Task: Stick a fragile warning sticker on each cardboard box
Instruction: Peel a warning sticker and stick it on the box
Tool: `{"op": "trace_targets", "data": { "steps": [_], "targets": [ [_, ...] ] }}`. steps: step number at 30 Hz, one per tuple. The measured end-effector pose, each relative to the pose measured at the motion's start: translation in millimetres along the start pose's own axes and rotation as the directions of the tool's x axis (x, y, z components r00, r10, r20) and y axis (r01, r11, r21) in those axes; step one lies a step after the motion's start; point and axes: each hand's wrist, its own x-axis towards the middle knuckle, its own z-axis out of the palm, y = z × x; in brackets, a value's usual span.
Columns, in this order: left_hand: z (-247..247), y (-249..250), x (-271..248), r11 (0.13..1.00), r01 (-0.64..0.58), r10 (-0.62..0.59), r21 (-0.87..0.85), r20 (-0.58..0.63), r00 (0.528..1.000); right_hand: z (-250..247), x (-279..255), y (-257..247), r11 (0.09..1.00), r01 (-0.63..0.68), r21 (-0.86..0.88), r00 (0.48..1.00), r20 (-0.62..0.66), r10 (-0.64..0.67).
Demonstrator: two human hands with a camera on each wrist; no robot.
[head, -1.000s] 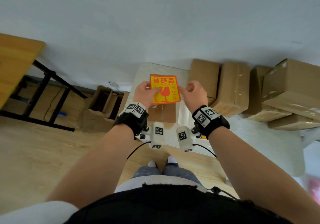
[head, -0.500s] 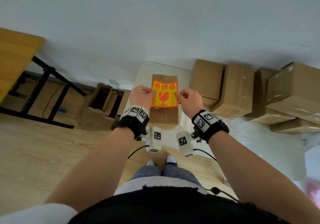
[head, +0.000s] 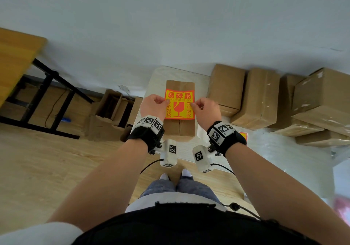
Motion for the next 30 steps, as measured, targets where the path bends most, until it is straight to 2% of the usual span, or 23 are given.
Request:
{"op": "trace_targets", "data": {
  "steps": [7, 18, 30],
  "targets": [
    [5.3, -3.9, 1.4, 1.0, 0.024, -0.024, -0.015, 0.025, 0.999, 3.7, 1.4, 1.0, 1.0, -0.025, -0.012, 0.999, -0.022, 0.024],
    [5.4, -2.5, 1.8, 0.998, 0.028, -0.029, 0.056, 0.021, 0.999, 7.9, -1.6, 4.7, 1.0, -0.025, 0.001, 0.999, -0.024, 0.025],
    [5.3, -1.1, 6.3, 0.991, 0.047, -0.049, 0.126, 0.012, 0.999, 9.2, -1.5, -2.1, 0.994, -0.002, -0.11, 1.0, -0.027, -0.001]
  ]
}}
